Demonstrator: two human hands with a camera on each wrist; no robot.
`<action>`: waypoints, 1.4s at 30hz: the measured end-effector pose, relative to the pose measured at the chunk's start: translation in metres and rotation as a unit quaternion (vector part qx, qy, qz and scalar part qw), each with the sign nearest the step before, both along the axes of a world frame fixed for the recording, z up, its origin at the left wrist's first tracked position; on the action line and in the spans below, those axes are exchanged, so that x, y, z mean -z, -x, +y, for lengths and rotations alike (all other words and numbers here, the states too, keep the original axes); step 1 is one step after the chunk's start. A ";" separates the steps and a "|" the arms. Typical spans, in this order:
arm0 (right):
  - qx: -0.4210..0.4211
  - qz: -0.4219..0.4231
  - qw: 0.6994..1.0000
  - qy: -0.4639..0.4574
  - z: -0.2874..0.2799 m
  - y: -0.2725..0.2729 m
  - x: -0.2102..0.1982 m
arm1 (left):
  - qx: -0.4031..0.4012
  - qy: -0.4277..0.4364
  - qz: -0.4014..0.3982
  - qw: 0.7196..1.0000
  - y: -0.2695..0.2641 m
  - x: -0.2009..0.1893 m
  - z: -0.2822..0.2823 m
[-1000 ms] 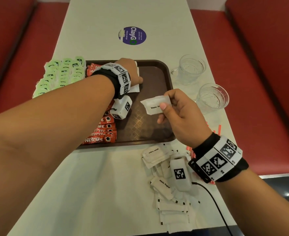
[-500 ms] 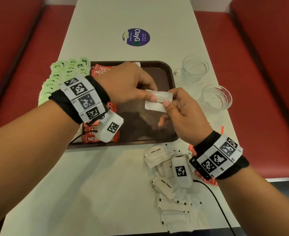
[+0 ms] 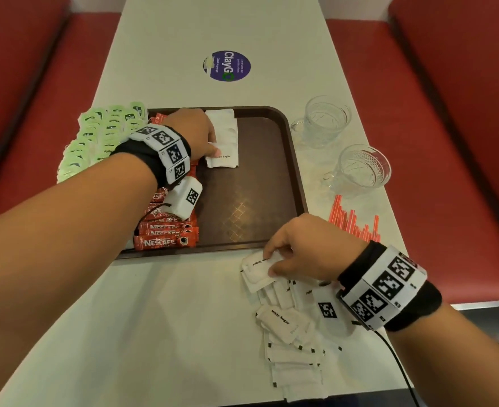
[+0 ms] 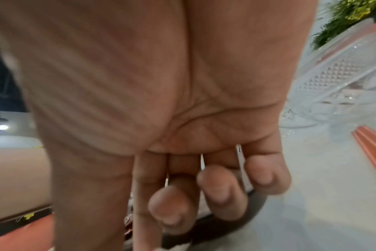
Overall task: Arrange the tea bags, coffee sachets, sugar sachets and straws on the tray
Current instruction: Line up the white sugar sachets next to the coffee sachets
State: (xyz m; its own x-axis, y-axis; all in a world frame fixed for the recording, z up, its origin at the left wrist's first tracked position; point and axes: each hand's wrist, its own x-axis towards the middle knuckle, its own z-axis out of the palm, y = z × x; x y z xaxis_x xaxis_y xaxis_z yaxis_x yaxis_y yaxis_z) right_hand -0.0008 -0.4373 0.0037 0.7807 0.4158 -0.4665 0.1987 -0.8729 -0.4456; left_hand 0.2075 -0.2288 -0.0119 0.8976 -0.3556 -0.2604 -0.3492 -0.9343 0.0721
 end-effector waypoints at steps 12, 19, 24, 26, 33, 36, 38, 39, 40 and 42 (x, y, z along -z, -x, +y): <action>-0.015 -0.063 0.998 0.026 0.007 0.011 0.012 | 0.022 0.143 -0.025 0.989 0.095 -0.051 -0.010; 0.034 -0.153 0.987 0.014 0.010 0.027 0.004 | 0.064 0.142 0.051 0.986 0.191 -0.049 -0.008; 0.087 -0.152 0.984 0.025 0.008 0.043 0.001 | 0.077 0.123 0.083 0.986 0.231 -0.018 -0.015; 0.104 -0.161 0.981 0.019 0.008 0.048 0.002 | 0.066 0.129 0.057 0.988 0.240 -0.007 -0.020; 0.176 -0.171 0.969 -0.035 0.001 0.061 0.005 | 0.048 0.095 -0.028 0.994 0.249 -0.009 -0.026; 0.202 -0.171 0.962 -0.073 -0.003 0.064 0.002 | 0.048 0.120 -0.041 0.991 0.246 -0.019 -0.021; 0.209 -0.182 0.957 -0.086 -0.006 0.064 -0.002 | 0.037 0.163 -0.043 0.985 0.244 -0.029 -0.016; 0.213 -0.190 0.954 -0.092 -0.006 0.064 -0.004 | 0.029 0.186 -0.042 0.981 0.243 -0.034 -0.013; 0.216 -0.198 0.951 -0.101 -0.006 0.065 -0.008 | 0.022 0.209 -0.041 0.977 0.243 -0.039 -0.011; 0.219 -0.203 0.947 -0.117 -0.005 0.065 -0.013 | 0.013 0.243 -0.046 0.969 0.241 -0.047 -0.006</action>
State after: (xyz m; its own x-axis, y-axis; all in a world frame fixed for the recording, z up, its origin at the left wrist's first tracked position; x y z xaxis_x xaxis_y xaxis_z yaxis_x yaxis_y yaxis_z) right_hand -0.0656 -0.4428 0.0172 0.9975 0.0658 -0.0268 0.0365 -0.7982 -0.6013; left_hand -0.0338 -0.2346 0.0351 0.8979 -0.4397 0.0238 -0.3983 -0.7880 0.4694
